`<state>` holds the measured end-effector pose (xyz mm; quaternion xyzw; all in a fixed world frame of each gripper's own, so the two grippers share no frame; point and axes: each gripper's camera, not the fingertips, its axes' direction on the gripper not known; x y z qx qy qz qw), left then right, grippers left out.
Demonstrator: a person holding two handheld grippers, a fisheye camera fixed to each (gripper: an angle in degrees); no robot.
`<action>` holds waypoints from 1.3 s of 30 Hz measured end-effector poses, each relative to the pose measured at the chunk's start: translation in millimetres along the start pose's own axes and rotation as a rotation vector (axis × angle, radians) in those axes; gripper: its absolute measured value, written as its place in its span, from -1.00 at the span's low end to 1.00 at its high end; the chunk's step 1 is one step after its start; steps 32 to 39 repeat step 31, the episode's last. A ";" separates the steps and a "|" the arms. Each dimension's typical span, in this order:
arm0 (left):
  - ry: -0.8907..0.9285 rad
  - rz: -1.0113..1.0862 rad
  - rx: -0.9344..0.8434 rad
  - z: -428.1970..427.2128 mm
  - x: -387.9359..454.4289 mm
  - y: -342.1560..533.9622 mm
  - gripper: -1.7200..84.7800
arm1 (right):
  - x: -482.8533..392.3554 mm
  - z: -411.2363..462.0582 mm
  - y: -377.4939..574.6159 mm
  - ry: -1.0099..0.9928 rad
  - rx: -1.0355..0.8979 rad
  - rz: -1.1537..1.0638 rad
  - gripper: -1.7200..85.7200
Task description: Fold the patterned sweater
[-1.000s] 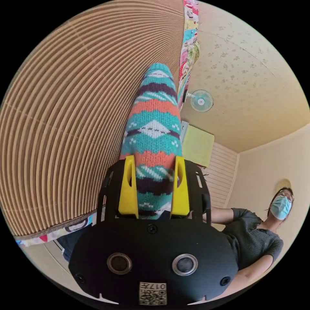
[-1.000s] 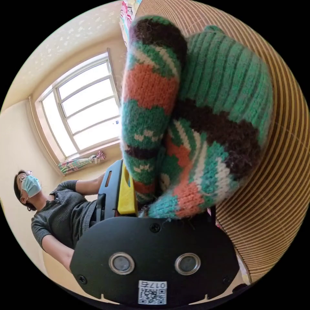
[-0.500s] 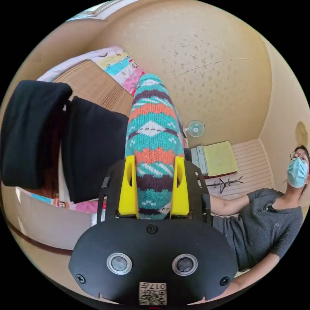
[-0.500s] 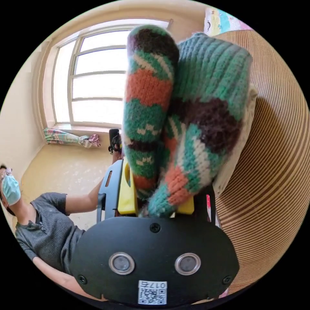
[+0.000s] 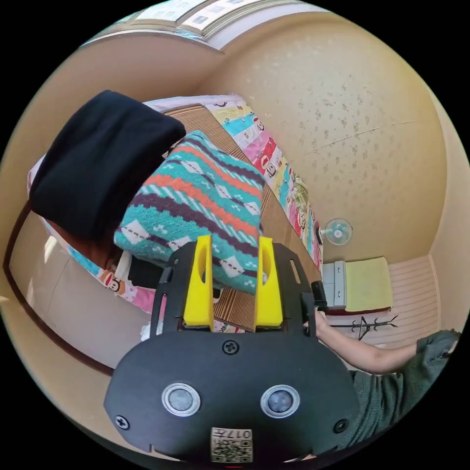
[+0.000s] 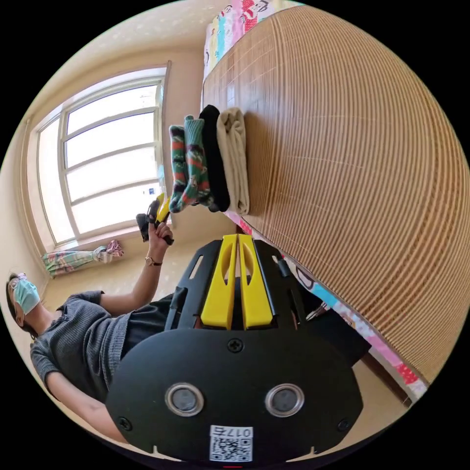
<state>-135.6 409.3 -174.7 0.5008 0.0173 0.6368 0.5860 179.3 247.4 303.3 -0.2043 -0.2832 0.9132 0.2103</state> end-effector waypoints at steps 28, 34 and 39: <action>-0.188 0.760 -0.055 278.8 360.1 147.5 -0.97 | 126.5 -140.3 482.8 0.069 1.027 0.893 -0.95; -0.043 0.771 -0.072 314.6 399.5 178.2 -0.97 | 145.6 -163.3 499.3 0.017 1.068 0.819 -0.95; -0.043 0.771 -0.072 314.6 399.5 178.2 -0.97 | 145.6 -163.3 499.3 0.017 1.068 0.819 -0.95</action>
